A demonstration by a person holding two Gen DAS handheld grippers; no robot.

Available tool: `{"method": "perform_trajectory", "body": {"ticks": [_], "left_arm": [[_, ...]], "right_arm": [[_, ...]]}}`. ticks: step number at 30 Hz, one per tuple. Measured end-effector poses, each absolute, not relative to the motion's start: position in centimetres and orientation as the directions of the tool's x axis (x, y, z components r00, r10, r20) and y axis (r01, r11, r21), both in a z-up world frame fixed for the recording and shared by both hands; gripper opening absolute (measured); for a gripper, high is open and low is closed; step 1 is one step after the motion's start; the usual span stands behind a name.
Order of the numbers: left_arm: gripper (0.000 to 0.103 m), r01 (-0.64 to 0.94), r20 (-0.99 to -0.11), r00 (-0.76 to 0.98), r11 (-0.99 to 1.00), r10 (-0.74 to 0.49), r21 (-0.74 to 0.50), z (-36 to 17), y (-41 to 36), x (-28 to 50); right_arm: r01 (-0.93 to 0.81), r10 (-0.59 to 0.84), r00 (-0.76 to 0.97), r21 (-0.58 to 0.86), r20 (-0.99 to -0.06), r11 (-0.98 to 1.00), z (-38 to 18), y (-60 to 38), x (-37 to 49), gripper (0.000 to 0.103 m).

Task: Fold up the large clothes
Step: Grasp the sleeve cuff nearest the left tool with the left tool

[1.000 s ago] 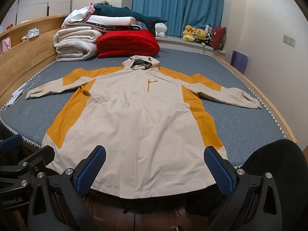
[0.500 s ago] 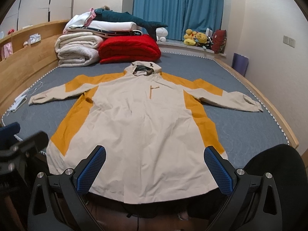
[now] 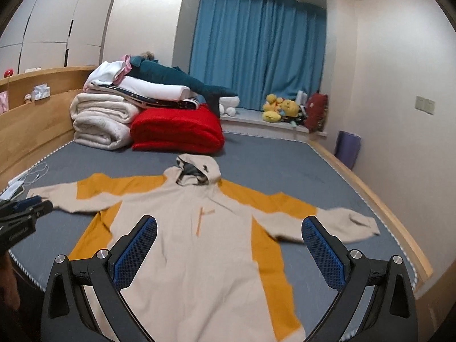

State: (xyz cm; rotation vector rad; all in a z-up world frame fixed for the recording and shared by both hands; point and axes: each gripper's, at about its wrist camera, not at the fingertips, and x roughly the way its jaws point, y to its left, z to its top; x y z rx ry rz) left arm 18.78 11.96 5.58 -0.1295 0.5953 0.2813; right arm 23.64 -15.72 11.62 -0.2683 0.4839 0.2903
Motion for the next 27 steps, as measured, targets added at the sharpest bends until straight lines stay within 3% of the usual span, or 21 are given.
{"method": "perform_trajectory", "body": {"ticks": [4, 8, 14, 18, 21, 27], "left_arm": [[0.024, -0.378, -0.604, 0.745, 0.925, 0.282, -0.034, 3.2, 20.1, 23.7], [0.024, -0.487, -0.657, 0.652, 0.873, 0.379, 0.020, -0.7, 27.4, 26.2], [0.024, -0.643, -0.746, 0.519, 0.765, 0.417, -0.020, -6.3, 37.9, 25.7], [0.038, -0.761, -0.767, 0.433, 0.648, 0.474, -0.030, -8.7, 44.5, 23.8], [0.039, -0.840, -0.794, 0.396, 0.532, 0.461, -0.109, -11.0, 49.5, 22.3], [0.047, -0.918, -0.831, 0.343, 0.345, 0.438, -0.197, -14.7, 55.1, 19.8]], "right_arm": [[-0.362, 0.241, 0.832, -0.159, -0.500, 0.919, 11.2, -13.3, 29.1, 0.096], [-0.413, 0.305, 0.800, -0.105, -0.517, 0.905, 9.6, -10.8, 33.8, 0.084], [-0.489, 0.374, 0.786, -0.125, -0.492, 0.864, 5.7, -6.9, 39.1, 0.084], [-0.487, 0.370, 0.798, -0.148, -0.476, 0.861, 2.1, -5.5, 41.9, 0.084], [-0.483, 0.379, 0.761, -0.070, -0.527, 0.873, 0.6, -4.8, 44.5, 0.084], [-0.529, 0.389, 0.732, -0.106, -0.560, 0.842, -1.3, -3.8, 47.3, 0.084]]}}
